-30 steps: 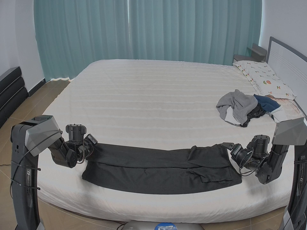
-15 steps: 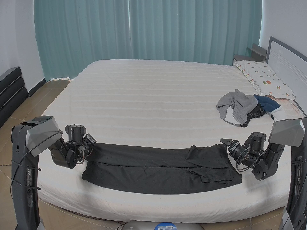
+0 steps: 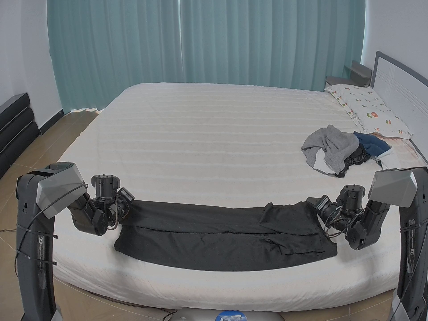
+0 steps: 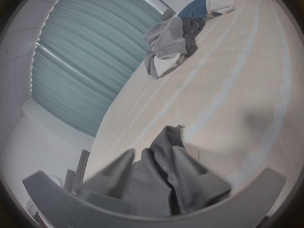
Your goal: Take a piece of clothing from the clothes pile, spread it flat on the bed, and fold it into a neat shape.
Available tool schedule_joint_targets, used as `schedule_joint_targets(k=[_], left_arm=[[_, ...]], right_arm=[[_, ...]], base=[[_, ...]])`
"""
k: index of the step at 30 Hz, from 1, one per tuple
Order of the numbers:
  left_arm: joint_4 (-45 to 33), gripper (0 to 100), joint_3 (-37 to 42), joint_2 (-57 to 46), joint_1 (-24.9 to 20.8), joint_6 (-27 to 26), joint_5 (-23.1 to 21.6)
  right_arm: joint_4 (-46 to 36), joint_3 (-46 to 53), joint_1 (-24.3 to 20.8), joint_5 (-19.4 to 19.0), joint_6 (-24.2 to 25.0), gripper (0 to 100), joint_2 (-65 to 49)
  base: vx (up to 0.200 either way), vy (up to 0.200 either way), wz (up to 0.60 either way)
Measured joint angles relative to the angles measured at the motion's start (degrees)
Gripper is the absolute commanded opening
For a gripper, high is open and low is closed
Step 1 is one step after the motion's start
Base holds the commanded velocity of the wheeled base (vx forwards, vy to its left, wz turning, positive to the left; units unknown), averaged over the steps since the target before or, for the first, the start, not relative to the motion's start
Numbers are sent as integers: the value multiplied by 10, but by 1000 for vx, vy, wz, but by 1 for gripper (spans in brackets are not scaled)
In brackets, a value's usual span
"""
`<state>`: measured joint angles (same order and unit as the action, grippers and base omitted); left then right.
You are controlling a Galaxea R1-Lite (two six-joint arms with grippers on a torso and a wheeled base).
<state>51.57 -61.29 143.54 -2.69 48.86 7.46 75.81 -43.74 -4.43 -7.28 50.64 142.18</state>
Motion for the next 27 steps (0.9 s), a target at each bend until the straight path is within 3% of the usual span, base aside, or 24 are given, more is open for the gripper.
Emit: schedule_joint_targets(k=[7, 8, 10, 11, 27], left_arm=[[0, 0, 1, 0, 0, 0, 0], [0, 0, 2, 0, 0, 0, 0], [0, 0, 4, 0, 0, 0, 0], [0, 100, 5, 0, 0, 0, 0], [2, 100, 46, -51, 5, 3, -11]], right_arm=[[1, -15, 4, 17, 0, 0, 5], [1, -15, 4, 17, 0, 100, 5], [1, -15, 3, 17, 0, 100, 6], [3, -14, 3, 17, 0, 100, 6], [-3, 68, 3, 15, 5, 100, -93]], base=[[0, 0, 0], [0, 0, 0], [0, 0, 0], [0, 0, 0], [0, 0, 0]])
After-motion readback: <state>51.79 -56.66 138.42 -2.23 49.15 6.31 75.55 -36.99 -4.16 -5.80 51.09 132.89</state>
